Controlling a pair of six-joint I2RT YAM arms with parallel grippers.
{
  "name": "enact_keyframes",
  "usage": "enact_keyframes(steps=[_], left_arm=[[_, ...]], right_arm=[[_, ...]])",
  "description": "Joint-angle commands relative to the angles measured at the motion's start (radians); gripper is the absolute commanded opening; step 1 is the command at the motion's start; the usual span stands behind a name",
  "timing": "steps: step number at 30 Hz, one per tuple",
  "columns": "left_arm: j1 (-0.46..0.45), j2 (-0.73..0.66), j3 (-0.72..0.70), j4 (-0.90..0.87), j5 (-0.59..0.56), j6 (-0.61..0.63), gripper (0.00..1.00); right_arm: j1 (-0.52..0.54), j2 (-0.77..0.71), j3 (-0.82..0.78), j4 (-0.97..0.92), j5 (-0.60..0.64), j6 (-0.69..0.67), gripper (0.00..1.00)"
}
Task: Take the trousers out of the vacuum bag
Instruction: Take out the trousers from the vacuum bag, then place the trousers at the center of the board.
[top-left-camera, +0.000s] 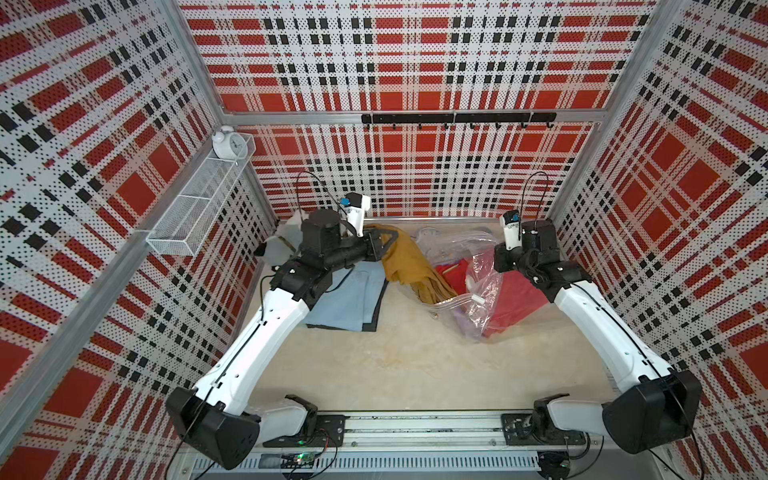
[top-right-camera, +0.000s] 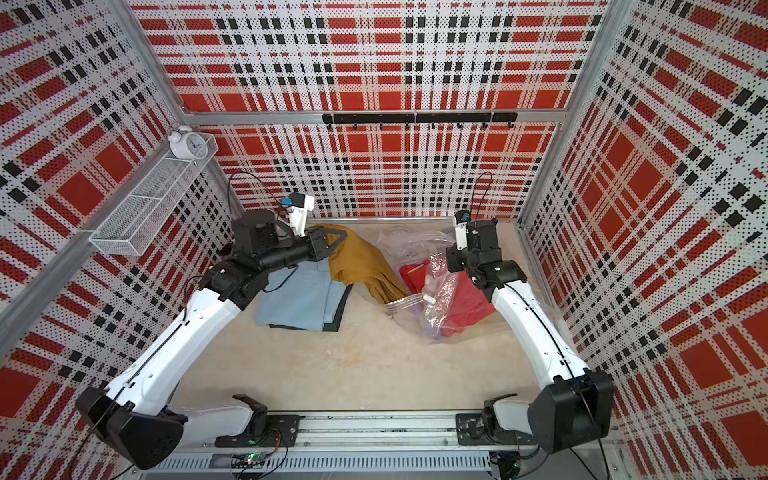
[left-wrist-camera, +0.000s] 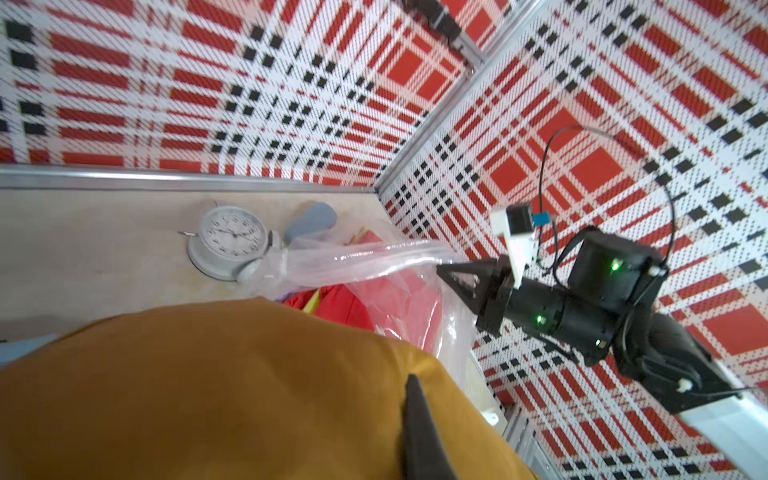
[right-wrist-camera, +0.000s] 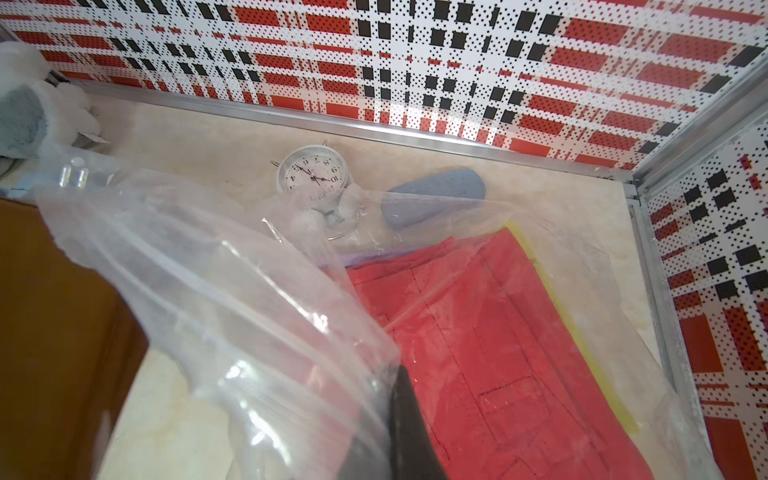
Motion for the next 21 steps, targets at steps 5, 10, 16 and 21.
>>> enact_keyframes(steps=[5, 10, 16, 21], left_arm=[[0.191, -0.029, 0.154, 0.126, -0.003, 0.004, 0.00], [0.260, 0.013, 0.208, 0.122, -0.008, 0.008, 0.00], [0.298, 0.069, 0.269, 0.131, -0.016, 0.017, 0.00], [0.314, 0.123, 0.274, 0.153, -0.052, 0.024, 0.00]], right_arm=[[-0.031, -0.002, -0.013, 0.014, 0.060, 0.037, 0.00], [-0.043, -0.012, -0.015, 0.000, 0.085, 0.042, 0.00], [-0.066, -0.028, -0.027, -0.002, 0.082, 0.048, 0.00], [-0.071, -0.025, -0.027, -0.002, 0.072, 0.049, 0.00]])
